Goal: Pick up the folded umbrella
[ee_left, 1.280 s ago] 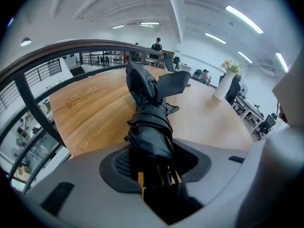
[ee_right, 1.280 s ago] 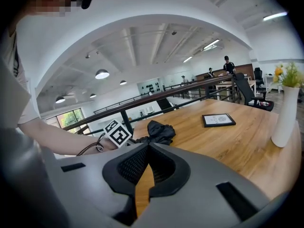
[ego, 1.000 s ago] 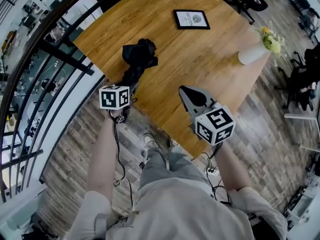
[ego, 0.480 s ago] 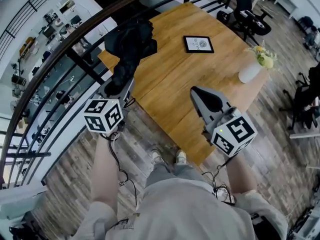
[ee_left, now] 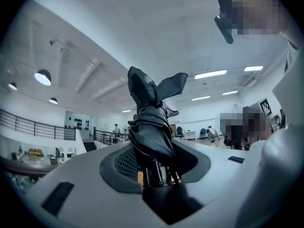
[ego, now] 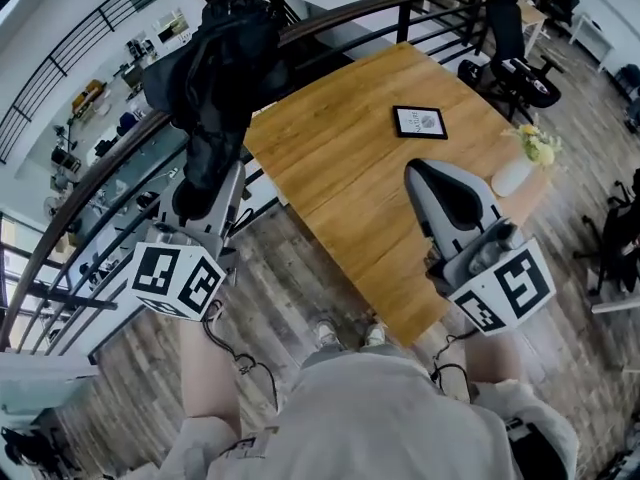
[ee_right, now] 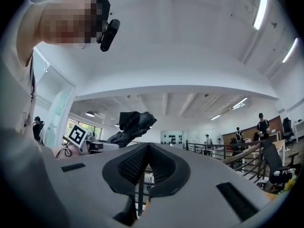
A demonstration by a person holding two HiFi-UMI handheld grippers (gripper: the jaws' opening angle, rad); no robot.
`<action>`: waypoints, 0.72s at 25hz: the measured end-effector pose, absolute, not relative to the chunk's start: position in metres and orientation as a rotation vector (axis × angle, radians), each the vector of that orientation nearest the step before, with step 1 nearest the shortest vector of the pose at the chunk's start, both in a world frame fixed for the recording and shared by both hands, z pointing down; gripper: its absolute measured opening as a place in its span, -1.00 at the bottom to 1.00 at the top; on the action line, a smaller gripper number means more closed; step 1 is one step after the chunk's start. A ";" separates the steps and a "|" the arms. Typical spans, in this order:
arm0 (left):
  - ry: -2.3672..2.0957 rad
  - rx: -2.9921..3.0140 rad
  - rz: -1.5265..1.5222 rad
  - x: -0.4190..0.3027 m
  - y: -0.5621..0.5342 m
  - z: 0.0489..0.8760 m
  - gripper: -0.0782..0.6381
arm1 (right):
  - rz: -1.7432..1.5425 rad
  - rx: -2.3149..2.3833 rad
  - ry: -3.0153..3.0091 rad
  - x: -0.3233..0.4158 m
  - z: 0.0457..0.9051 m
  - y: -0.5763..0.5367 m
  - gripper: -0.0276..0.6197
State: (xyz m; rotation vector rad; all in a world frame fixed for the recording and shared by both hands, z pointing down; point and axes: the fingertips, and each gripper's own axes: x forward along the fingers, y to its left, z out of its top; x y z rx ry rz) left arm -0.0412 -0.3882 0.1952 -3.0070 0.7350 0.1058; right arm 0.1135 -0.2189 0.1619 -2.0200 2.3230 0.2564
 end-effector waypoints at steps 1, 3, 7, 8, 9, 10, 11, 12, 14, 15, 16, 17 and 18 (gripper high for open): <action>0.759 -2.973 0.119 -0.048 -0.382 0.186 -0.27 | 0.275 -2.007 2.323 0.112 0.155 -0.216 -0.83; 0.784 -2.938 0.163 -0.061 -0.370 0.171 -0.27 | 0.304 -1.989 2.324 0.108 0.143 -0.212 -0.83; 0.808 -2.892 0.256 -0.089 -0.345 0.152 -0.27 | 0.336 -1.961 2.353 0.096 0.135 -0.207 -0.83; 0.812 -2.876 0.273 -0.095 -0.337 0.150 -0.27 | 0.338 -1.953 2.369 0.093 0.137 -0.206 -0.83; 0.817 -2.858 0.286 -0.100 -0.330 0.149 -0.27 | 0.337 -1.944 2.385 0.089 0.140 -0.205 -0.83; 0.822 -2.837 0.296 -0.104 -0.323 0.149 -0.26 | 0.333 -1.938 2.398 0.087 0.143 -0.203 -0.83; 0.828 -2.813 0.305 -0.108 -0.316 0.150 -0.26 | 0.327 -1.933 2.407 0.084 0.145 -0.202 -0.83; 0.833 -2.790 0.314 -0.112 -0.310 0.152 -0.26 | 0.321 -1.930 2.412 0.082 0.148 -0.200 -0.83; 0.847 -2.754 0.331 -0.119 -0.300 0.156 -0.26 | 0.312 -1.928 2.418 0.077 0.150 -0.199 -0.83; 0.851 -2.748 0.338 -0.121 -0.296 0.159 -0.26 | 0.304 -1.927 2.420 0.075 0.151 -0.200 -0.83; 0.853 -2.748 0.342 -0.123 -0.294 0.162 -0.26 | 0.291 -1.924 2.423 0.073 0.152 -0.201 -0.83; 0.852 -2.753 0.343 -0.125 -0.294 0.165 -0.26 | 0.274 -1.920 2.427 0.070 0.153 -0.204 -0.83; 0.849 -2.760 0.340 -0.126 -0.294 0.166 -0.26 | 0.256 -1.912 2.433 0.067 0.153 -0.207 -0.83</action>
